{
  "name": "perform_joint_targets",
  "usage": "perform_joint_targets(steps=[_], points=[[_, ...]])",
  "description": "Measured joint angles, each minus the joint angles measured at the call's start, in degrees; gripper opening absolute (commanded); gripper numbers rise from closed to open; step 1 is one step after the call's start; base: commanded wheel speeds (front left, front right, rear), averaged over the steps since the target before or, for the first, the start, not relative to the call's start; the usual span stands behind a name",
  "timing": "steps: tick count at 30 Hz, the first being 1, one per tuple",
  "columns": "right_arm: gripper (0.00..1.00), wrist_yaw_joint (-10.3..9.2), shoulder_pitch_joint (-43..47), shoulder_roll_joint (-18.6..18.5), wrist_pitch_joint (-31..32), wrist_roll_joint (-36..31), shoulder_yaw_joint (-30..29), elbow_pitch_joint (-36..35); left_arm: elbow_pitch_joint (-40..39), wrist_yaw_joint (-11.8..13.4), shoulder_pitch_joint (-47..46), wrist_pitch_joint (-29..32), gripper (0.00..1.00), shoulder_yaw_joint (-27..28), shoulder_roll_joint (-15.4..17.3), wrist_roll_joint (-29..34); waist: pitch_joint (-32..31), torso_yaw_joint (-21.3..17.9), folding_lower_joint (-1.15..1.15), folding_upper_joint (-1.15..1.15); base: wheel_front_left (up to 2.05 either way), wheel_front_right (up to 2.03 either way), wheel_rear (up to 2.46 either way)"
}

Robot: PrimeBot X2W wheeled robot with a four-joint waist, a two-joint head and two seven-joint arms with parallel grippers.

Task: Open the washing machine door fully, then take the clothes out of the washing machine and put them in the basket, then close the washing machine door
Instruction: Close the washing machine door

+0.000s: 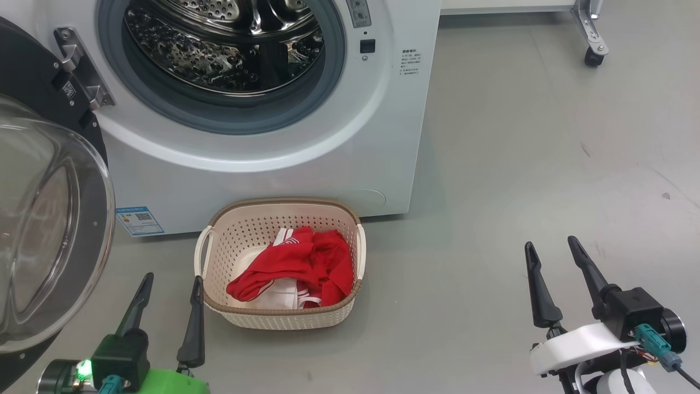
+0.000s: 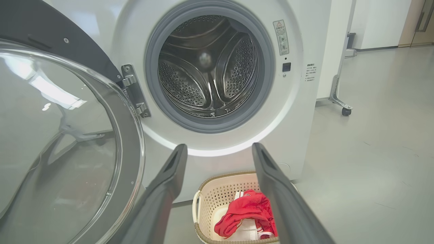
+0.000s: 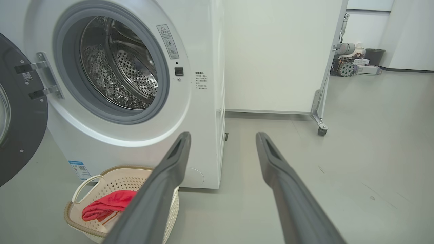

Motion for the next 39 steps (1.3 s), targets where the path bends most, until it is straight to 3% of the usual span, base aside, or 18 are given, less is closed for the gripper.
perform_joint_targets(steps=[15,39], points=[[1.0,-0.92,0.75,-0.82,0.0,0.45,-1.27,-1.11,-0.41,-0.01,-0.1,0.46,1.0,-1.25,-0.08,0.15,0.83,4.22,0.0,0.0,0.0,0.0,0.0],[1.0,0.68,0.41,-1.94,1.79,0.43,0.7,-1.09,-0.41,1.52,-0.1,-1.2,1.0,0.68,-1.58,0.34,1.5,22.48,0.0,0.0,0.0,0.0,0.0]])
